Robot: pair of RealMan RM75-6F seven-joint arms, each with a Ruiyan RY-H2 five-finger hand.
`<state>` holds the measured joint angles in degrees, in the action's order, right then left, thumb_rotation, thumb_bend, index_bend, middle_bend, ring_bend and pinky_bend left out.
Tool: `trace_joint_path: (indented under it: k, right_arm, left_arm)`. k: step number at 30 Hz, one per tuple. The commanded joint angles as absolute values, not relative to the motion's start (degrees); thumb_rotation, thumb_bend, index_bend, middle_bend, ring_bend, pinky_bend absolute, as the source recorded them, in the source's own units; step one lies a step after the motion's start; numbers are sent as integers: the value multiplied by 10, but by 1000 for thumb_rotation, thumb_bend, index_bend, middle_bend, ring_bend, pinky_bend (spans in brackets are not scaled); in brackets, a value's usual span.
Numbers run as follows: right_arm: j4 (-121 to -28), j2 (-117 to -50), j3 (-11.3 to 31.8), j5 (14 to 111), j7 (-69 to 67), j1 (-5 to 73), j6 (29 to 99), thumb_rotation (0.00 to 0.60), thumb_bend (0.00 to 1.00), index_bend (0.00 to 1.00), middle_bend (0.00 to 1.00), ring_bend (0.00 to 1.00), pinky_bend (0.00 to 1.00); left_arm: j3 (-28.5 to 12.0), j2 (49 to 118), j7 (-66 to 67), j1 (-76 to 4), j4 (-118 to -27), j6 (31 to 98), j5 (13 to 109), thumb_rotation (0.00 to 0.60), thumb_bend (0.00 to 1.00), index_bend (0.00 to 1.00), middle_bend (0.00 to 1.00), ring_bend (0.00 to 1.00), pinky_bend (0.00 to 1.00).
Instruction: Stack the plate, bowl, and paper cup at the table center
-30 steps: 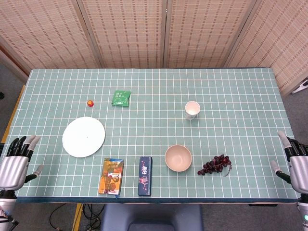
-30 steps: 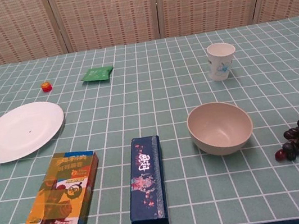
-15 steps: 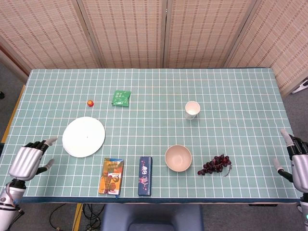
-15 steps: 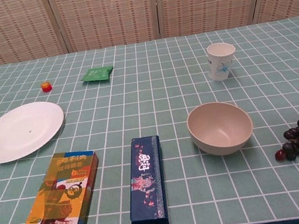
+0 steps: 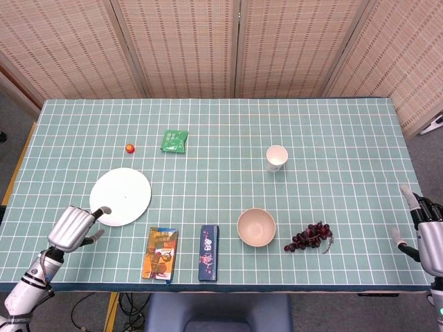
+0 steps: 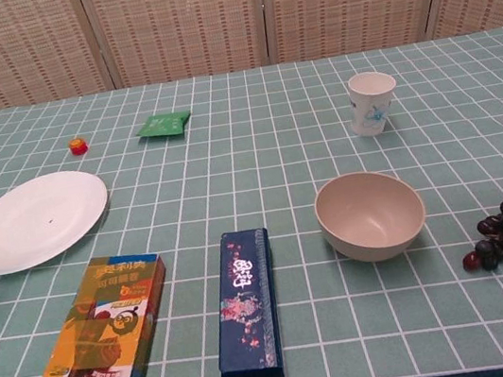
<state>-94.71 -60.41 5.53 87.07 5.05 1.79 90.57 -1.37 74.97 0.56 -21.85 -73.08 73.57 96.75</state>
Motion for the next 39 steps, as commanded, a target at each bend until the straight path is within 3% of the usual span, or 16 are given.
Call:
trace_joint_path:
  k: [1, 14, 39]
  right_arm:
    - [-946, -605, 55, 871, 49, 18, 905, 600, 278, 65, 178, 197, 251]
    - [-940, -609, 52, 866, 42, 16, 902, 600, 277, 65, 178, 204, 252]
    - [-935, -609, 51, 857, 36, 9, 902, 600, 277, 65, 179, 213, 252]
  left_arm:
    - [-6, 770, 1, -230, -707, 723, 973, 600, 268, 378, 1000, 1000, 1000]
    - [-2, 855, 4, -250, -614, 698, 952, 600, 267, 418, 1000, 1000, 1000]
    - [-7, 910, -3, -266, -535, 658, 897, 600, 268, 414, 1000, 1000, 1000]
